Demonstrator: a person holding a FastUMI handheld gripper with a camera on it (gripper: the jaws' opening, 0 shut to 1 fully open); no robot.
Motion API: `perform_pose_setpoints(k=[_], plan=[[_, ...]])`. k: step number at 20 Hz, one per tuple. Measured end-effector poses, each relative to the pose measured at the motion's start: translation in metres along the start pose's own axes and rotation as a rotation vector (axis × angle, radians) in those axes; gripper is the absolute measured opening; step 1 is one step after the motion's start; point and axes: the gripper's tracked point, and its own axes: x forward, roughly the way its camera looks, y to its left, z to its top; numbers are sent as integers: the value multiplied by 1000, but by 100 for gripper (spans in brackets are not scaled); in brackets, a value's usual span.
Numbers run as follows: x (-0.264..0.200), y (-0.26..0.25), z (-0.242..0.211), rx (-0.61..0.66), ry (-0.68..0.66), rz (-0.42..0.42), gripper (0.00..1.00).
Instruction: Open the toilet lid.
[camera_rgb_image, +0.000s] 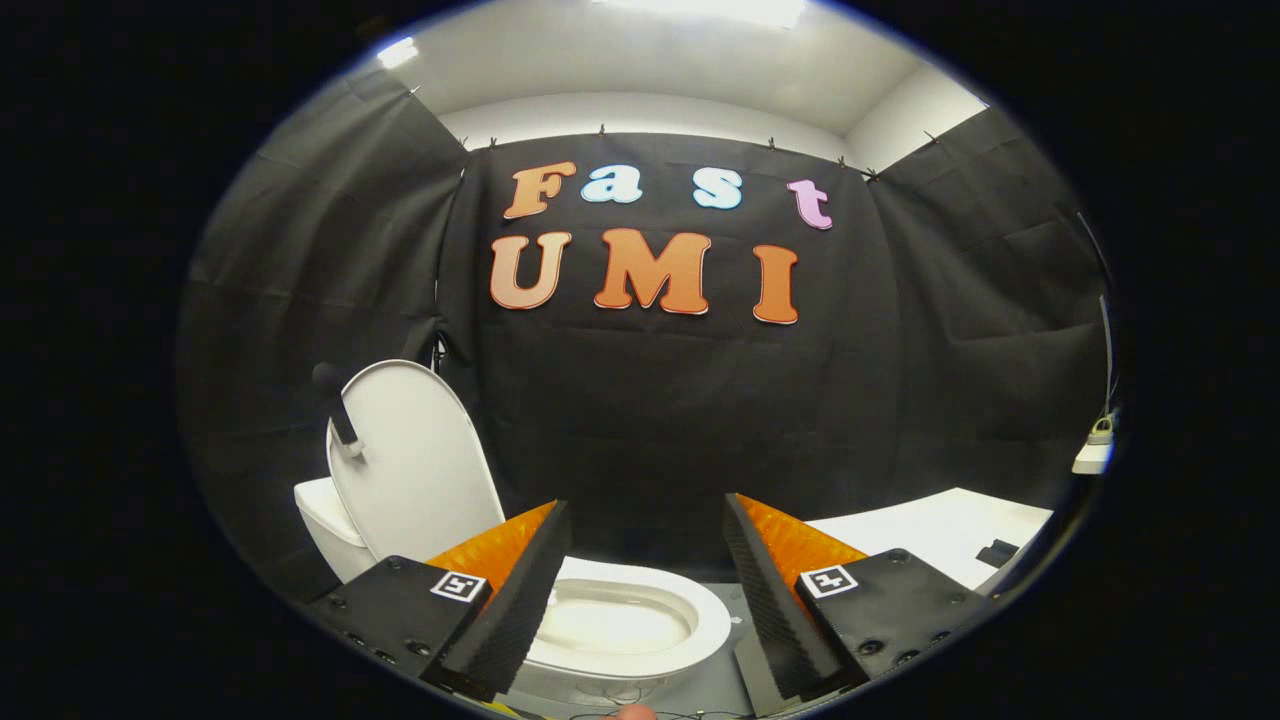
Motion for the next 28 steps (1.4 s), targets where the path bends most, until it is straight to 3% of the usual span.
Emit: perform_pose_setpoints(k=[28], plan=[[-8,4,14,18,-42,21,98]])
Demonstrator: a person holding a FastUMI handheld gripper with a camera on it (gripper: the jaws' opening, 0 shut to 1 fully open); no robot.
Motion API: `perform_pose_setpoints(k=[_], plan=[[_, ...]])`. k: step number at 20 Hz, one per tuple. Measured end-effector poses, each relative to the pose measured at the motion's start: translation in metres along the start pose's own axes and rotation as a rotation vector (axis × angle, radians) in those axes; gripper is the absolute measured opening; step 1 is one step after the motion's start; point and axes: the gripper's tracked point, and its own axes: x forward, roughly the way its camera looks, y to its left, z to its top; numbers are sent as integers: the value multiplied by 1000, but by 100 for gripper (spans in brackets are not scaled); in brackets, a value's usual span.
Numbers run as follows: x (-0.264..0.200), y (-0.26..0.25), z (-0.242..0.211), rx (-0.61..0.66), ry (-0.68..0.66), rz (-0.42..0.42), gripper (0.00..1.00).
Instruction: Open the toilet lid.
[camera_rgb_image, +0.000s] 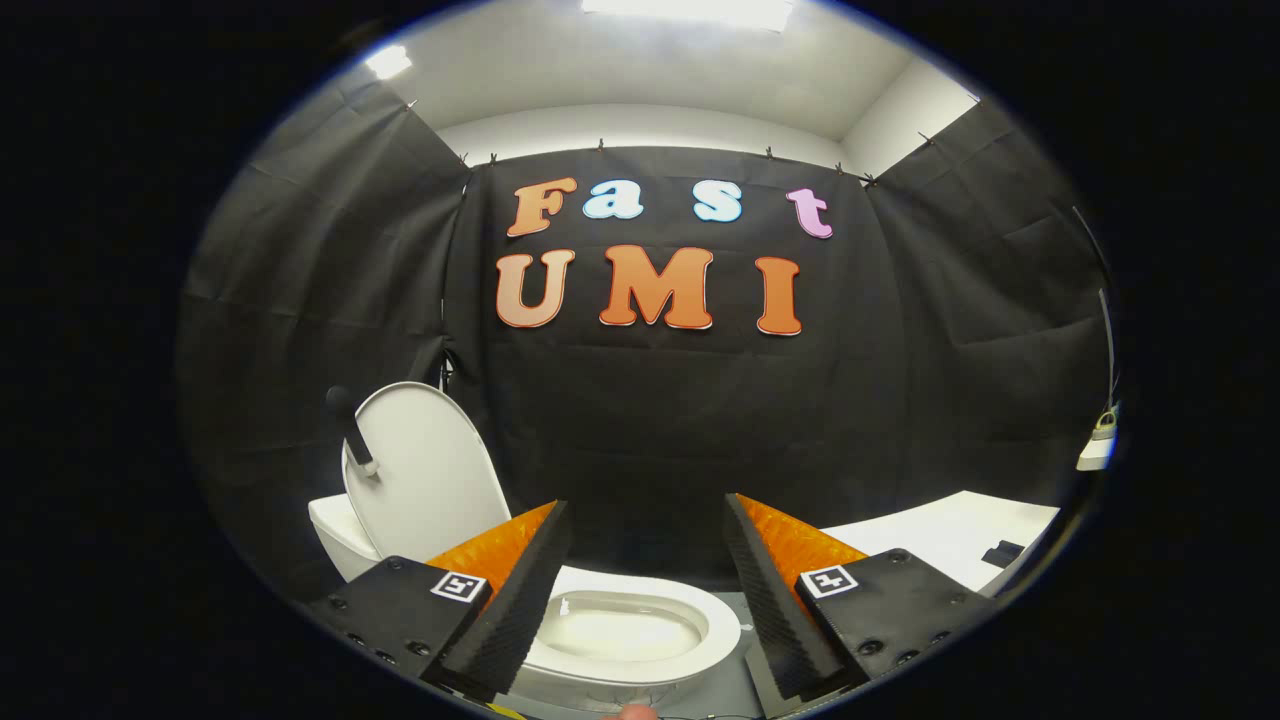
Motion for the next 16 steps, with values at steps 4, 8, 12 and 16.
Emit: perform_pose_setpoints(k=[4,8,12,16], plan=[[0,-1,0,4,-2,-1,98],[-1,-1,1,2,0,-1,98],[-1,-1,0,3,2,-2,98],[-2,-2,0,3,2,-4,98]])
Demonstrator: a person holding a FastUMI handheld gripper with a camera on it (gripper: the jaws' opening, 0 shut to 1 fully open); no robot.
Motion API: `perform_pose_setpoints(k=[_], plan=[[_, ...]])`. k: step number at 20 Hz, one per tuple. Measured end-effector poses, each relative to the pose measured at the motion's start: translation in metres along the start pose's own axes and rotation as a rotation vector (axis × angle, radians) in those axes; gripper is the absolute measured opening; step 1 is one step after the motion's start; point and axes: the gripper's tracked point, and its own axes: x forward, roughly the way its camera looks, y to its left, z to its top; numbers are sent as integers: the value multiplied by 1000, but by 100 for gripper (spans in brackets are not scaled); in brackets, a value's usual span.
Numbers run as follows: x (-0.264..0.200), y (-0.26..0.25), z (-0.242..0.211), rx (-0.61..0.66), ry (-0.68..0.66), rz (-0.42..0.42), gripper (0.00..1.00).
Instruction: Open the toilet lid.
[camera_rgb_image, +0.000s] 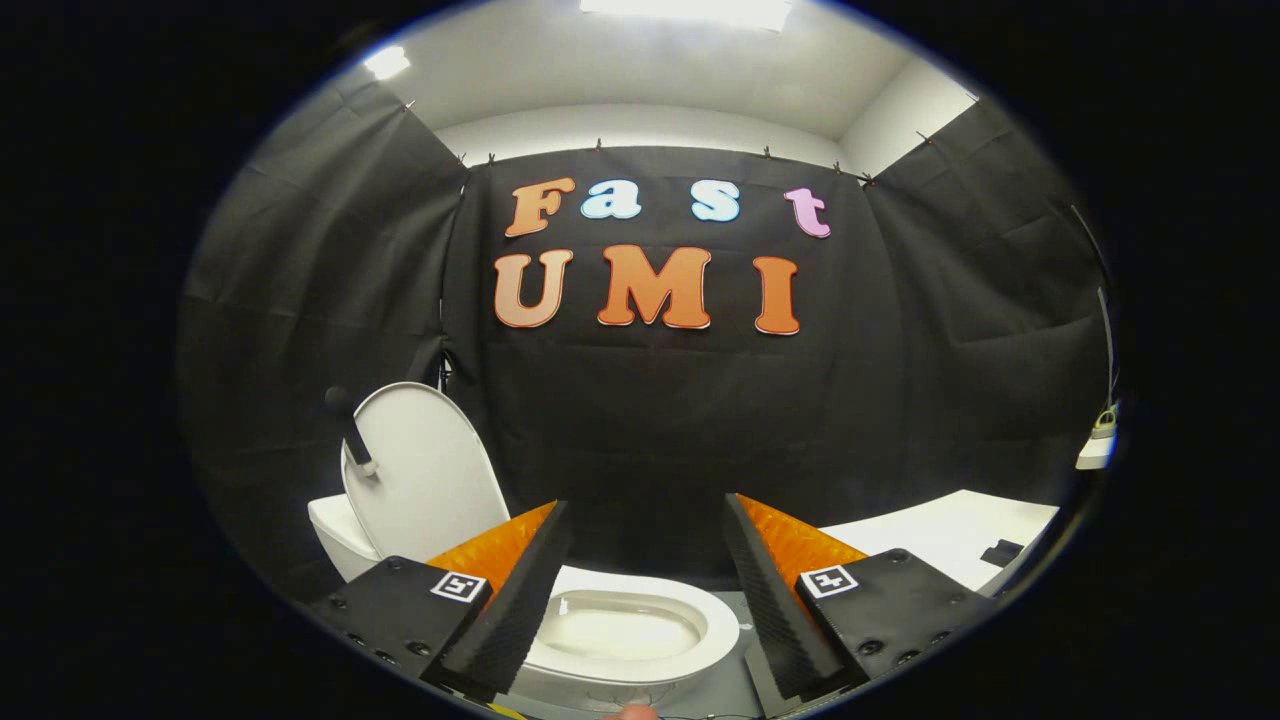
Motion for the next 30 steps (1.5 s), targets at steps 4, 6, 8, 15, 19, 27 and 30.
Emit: perform_pose_setpoints(k=[4,6,8,15,19,27,30], plan=[[1,-2,-1,-1,2,-2,98],[-1,-3,0,0,2,-4,98],[0,-4,-1,2,2,-5,98],[-1,-6,0,5,0,-8,98],[0,-6,3,7,-5,-7,98],[-1,-8,2,9,-4,-9,98],[-2,-9,2,9,-7,-11,98]])
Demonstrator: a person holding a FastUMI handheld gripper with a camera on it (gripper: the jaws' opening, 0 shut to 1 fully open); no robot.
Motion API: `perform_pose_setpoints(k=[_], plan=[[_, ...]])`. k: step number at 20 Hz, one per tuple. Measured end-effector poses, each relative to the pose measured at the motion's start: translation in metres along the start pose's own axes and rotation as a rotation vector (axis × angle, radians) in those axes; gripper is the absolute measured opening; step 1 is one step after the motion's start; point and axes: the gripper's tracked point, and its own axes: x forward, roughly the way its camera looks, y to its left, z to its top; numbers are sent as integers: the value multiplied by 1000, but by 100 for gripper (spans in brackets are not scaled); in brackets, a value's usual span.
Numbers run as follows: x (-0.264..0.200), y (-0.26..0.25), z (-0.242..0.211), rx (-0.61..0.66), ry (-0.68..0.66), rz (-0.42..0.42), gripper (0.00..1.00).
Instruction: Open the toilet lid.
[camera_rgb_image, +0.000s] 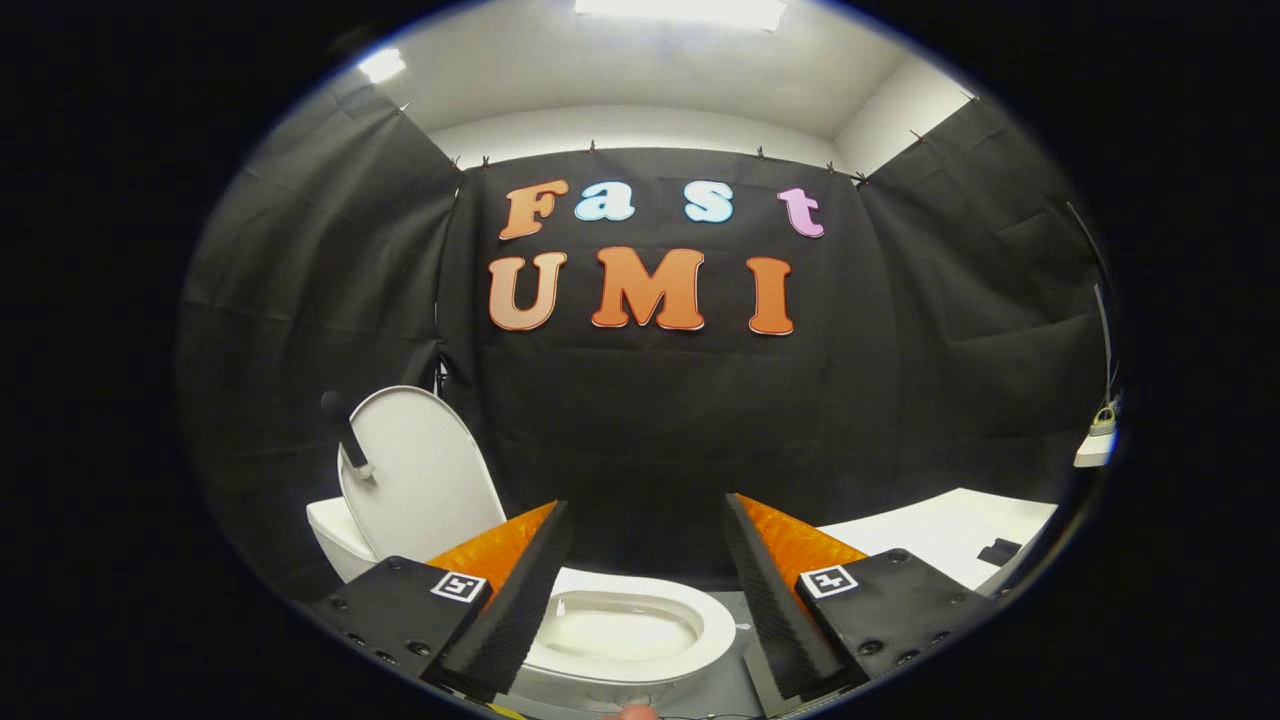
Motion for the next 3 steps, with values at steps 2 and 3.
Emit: perform_pose_setpoints(k=[2,3], plan=[[-1,0,0,0,1,0,98],[-1,0,0,-1,2,0,98]])
